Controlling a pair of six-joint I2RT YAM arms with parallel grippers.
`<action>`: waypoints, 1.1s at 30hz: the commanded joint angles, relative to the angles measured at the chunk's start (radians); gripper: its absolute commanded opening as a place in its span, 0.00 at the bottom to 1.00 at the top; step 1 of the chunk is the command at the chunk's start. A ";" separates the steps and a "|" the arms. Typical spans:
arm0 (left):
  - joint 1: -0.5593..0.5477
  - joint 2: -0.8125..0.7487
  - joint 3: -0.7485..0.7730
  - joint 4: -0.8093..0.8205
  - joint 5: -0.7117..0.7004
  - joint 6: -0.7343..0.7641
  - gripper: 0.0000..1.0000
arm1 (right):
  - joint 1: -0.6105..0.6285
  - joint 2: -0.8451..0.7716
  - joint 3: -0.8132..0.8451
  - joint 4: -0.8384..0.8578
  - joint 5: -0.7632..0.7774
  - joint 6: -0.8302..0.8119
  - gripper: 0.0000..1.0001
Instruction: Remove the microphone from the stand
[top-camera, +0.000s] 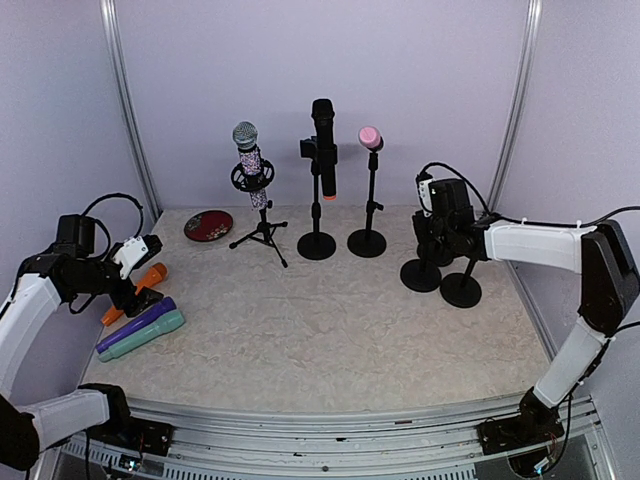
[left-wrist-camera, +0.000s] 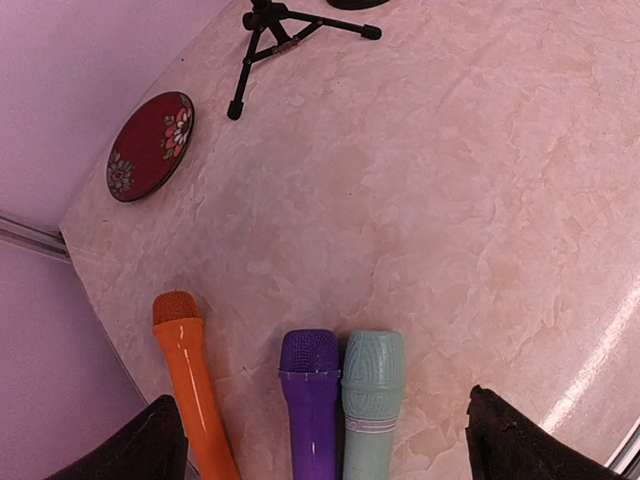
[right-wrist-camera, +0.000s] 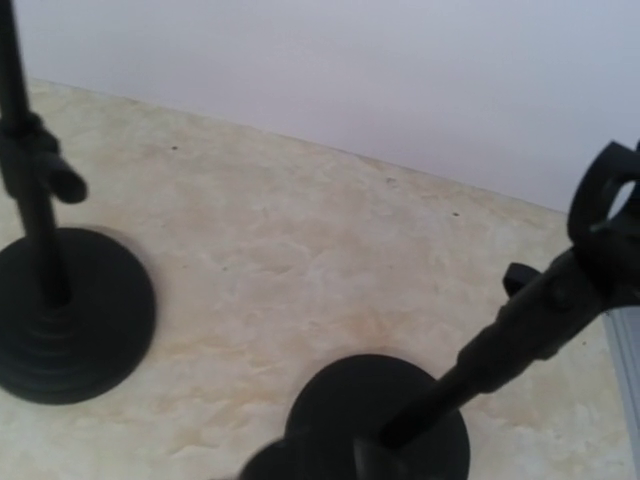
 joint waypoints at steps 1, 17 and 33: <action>-0.006 -0.015 0.003 0.007 0.000 -0.009 0.95 | -0.067 0.040 0.027 -0.001 0.131 -0.102 0.00; -0.007 0.027 0.043 0.007 0.043 -0.085 0.99 | -0.076 -0.086 0.120 -0.049 0.018 0.000 0.82; -0.005 0.058 0.120 -0.026 0.112 -0.135 0.99 | 0.193 0.000 0.286 0.213 0.030 -0.466 1.00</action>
